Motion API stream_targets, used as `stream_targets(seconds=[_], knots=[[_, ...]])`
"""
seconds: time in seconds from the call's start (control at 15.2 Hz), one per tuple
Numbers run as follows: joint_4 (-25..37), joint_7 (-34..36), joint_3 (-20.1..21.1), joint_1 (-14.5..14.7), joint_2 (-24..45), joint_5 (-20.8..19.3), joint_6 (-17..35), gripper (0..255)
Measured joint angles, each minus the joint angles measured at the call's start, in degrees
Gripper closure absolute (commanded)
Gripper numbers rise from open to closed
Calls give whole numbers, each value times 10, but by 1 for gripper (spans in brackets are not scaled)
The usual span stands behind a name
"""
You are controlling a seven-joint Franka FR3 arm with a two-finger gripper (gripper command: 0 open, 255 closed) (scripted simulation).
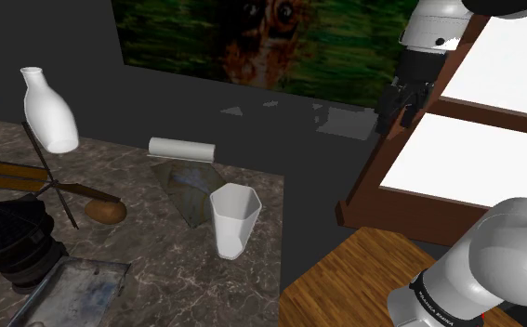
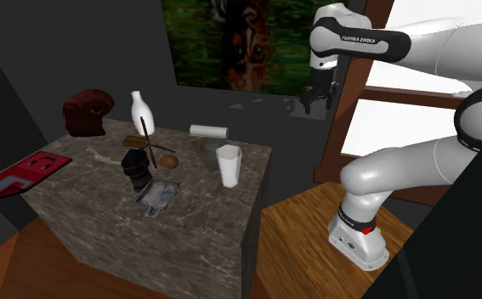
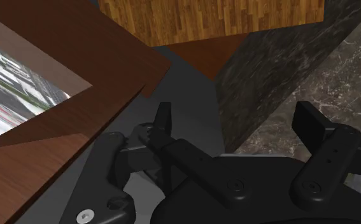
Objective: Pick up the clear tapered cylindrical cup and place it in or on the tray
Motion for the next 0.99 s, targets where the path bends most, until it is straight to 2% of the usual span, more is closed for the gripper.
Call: stream_targets(seconds=[0.13,0.4,0.59,0.99], knots=[[-6,7,5,2,-2,5,6,0],[-39,53,39,15,-1,42,55,0],[-68,93,72,27,5,74,105,0],[-89,171,142,48,50,130,205,0]])
